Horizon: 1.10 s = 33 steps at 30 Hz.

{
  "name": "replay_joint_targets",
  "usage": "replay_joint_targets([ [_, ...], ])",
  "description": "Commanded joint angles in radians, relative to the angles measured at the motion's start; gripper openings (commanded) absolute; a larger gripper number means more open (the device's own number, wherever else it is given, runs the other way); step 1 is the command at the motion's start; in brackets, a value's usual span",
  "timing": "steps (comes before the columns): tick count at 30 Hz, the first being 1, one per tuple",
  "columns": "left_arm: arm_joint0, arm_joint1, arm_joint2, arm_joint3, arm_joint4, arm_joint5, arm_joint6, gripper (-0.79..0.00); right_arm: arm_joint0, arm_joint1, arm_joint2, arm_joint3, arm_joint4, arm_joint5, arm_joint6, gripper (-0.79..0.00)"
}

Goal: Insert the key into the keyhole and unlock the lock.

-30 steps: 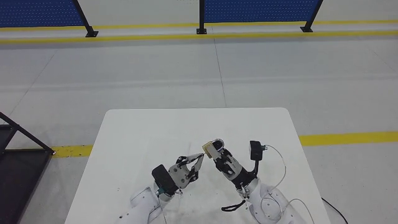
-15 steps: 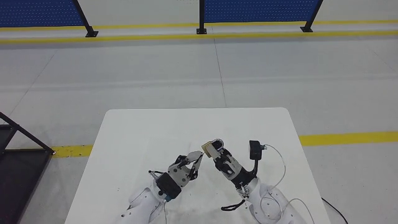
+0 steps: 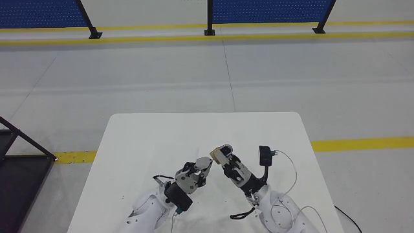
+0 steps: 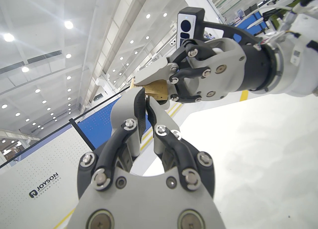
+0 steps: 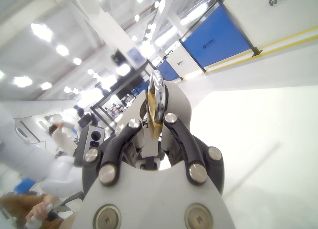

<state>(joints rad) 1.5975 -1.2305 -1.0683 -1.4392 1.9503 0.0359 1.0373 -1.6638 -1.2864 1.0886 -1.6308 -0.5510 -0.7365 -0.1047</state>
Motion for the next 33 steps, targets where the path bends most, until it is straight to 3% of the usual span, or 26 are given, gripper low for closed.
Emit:
replay_joint_targets([
  [1, -0.001, 0.001, 0.002, -0.001, 0.019, 0.012, -0.003, -0.785, -0.001, 0.001, 0.001, -0.001, 0.001, 0.000, 0.001, -0.785],
  [8, -0.005, 0.003, 0.004, 0.005, -0.017, 0.000, 0.024, -0.785, -0.004, 0.003, 0.005, -0.006, 0.003, -0.005, -0.001, -0.785],
  [9, -0.003, 0.003, 0.008, 0.004, -0.037, -0.014, 0.035, -0.696, -0.005, 0.003, 0.005, -0.006, 0.002, -0.005, -0.001, -0.785],
  [10, -0.004, 0.003, 0.006, 0.005, -0.044, -0.015, 0.038, -0.471, -0.005, 0.004, 0.005, -0.006, 0.002, -0.006, -0.001, -0.785],
  [11, -0.003, 0.003, 0.007, 0.003, -0.062, -0.024, 0.045, 0.000, -0.005, 0.004, 0.005, -0.006, 0.002, -0.004, -0.001, -0.785],
  [17, 0.017, 0.009, -0.003, -0.008, -0.170, -0.147, 0.043, 0.000, 0.004, 0.004, 0.014, 0.004, 0.011, 0.013, -0.008, -0.785],
  [21, 0.073, 0.023, -0.033, -0.041, -0.331, -0.375, 0.003, 0.000, 0.023, 0.003, 0.018, 0.027, 0.011, 0.051, -0.012, -0.785],
  [27, 0.199, 0.069, -0.200, -0.138, -0.556, -0.695, -0.154, 0.000, 0.087, -0.005, -0.021, 0.084, 0.004, 0.138, 0.079, -0.785],
  [33, 0.330, 0.108, -0.400, -0.185, -0.721, -0.855, -0.349, 0.000, 0.206, -0.032, -0.160, 0.190, -0.098, 0.302, 0.242, -0.785],
])
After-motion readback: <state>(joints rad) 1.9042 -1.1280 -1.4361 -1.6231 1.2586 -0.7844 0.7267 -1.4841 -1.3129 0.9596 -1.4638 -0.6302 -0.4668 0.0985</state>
